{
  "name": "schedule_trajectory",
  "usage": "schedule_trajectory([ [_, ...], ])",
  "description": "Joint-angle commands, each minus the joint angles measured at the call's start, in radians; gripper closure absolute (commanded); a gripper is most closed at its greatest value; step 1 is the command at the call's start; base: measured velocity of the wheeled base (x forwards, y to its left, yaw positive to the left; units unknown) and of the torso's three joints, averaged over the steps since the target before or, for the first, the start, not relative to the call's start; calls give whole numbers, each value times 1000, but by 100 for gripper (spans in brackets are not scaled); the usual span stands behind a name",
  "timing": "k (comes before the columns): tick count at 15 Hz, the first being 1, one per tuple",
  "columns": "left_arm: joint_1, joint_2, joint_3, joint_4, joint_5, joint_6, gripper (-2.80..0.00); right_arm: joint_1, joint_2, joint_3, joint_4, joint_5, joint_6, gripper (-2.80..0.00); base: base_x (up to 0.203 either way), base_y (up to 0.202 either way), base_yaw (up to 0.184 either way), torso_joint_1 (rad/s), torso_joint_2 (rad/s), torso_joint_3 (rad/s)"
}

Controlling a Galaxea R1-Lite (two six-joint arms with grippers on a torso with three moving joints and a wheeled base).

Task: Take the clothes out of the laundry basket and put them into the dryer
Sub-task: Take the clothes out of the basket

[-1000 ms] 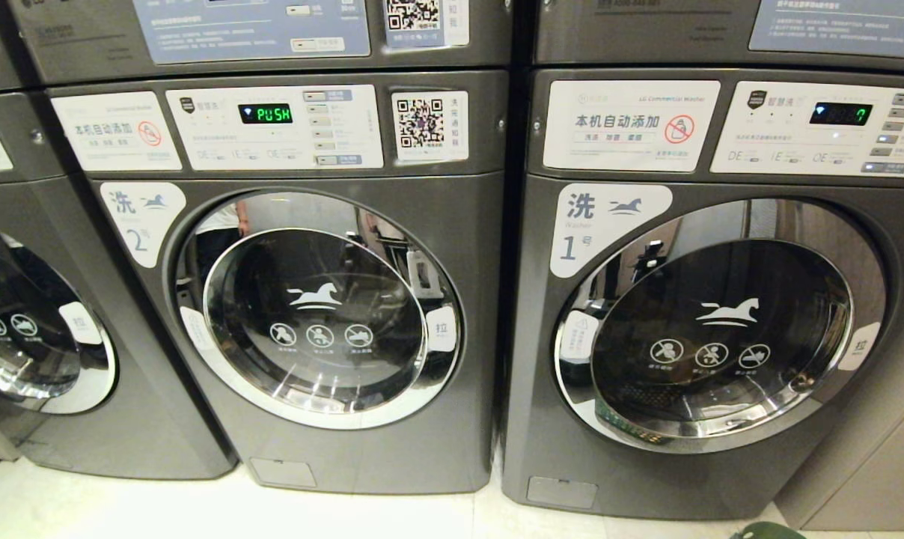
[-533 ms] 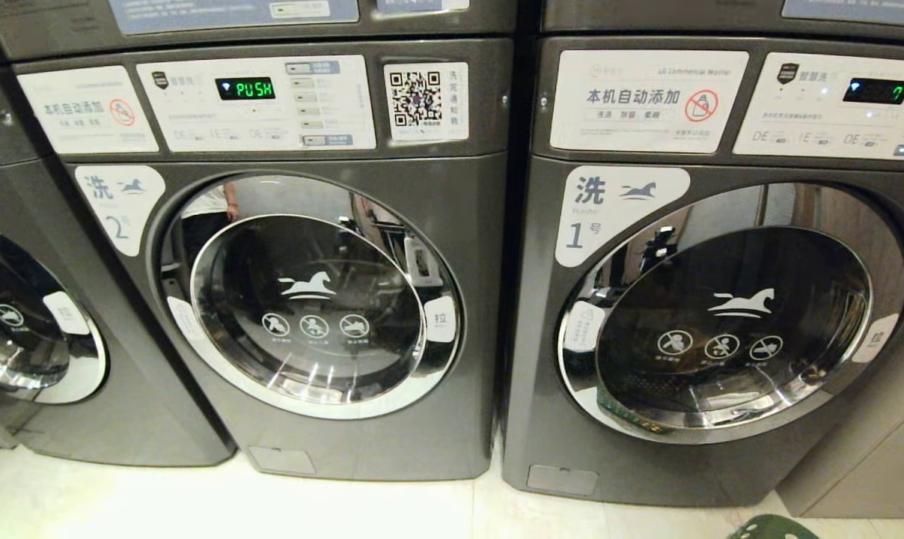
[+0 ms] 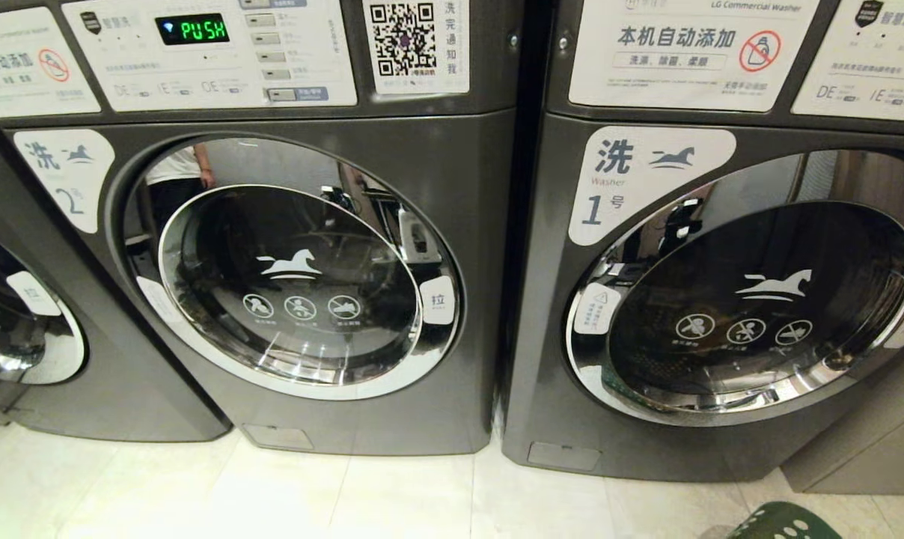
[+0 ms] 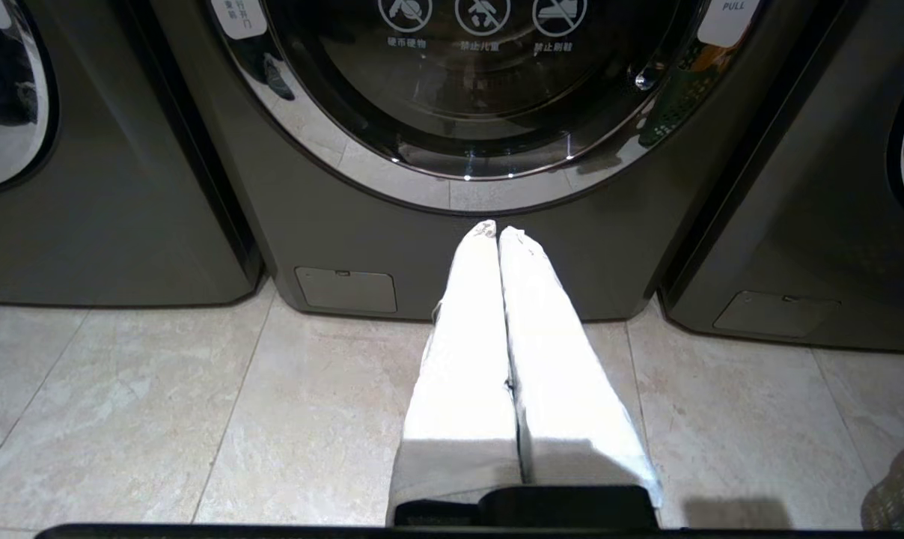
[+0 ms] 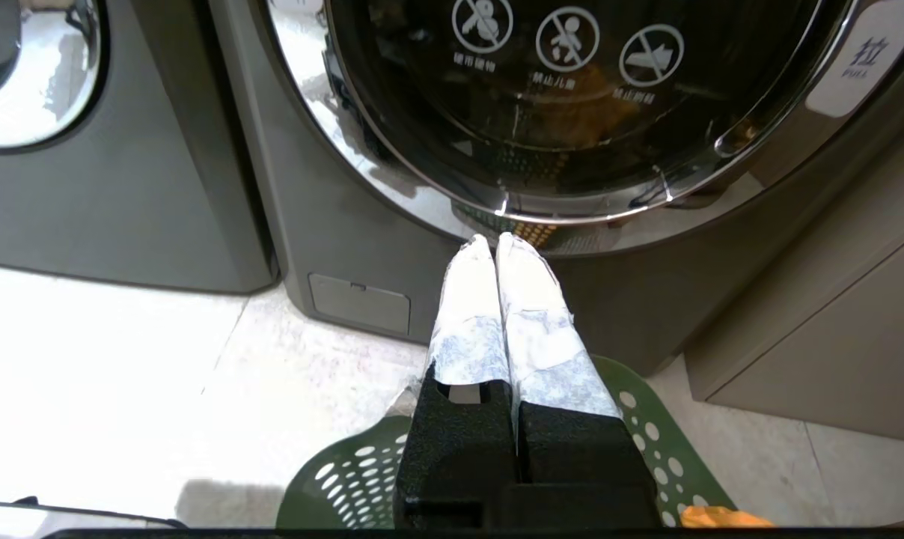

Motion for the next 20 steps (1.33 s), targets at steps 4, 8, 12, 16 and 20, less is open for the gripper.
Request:
schedule_trajectory([
  [4, 0, 2, 0, -1, 1, 0, 0, 0, -2, 0, -1, -1, 6, 0, 0, 0, 0, 1, 4, -204],
  [8, 0, 2, 0, -1, 0, -2, 0, 0, -2, 0, -1, -1, 6, 0, 0, 0, 0, 4, 5, -194],
  [12, 0, 2, 0, -1, 0, -2, 0, 0, -2, 0, -1, -1, 7, 0, 0, 0, 0, 7, 2, -200],
  [16, 0, 2, 0, -1, 1, -6, 0, 0, -2, 1, -1, -1, 14, 0, 0, 0, 0, 0, 5, -196],
  [20, 0, 2, 2, -2, 1, -8, 0, 0, -2, 0, -1, -1, 12, 0, 0, 0, 0, 0, 2, -185],
])
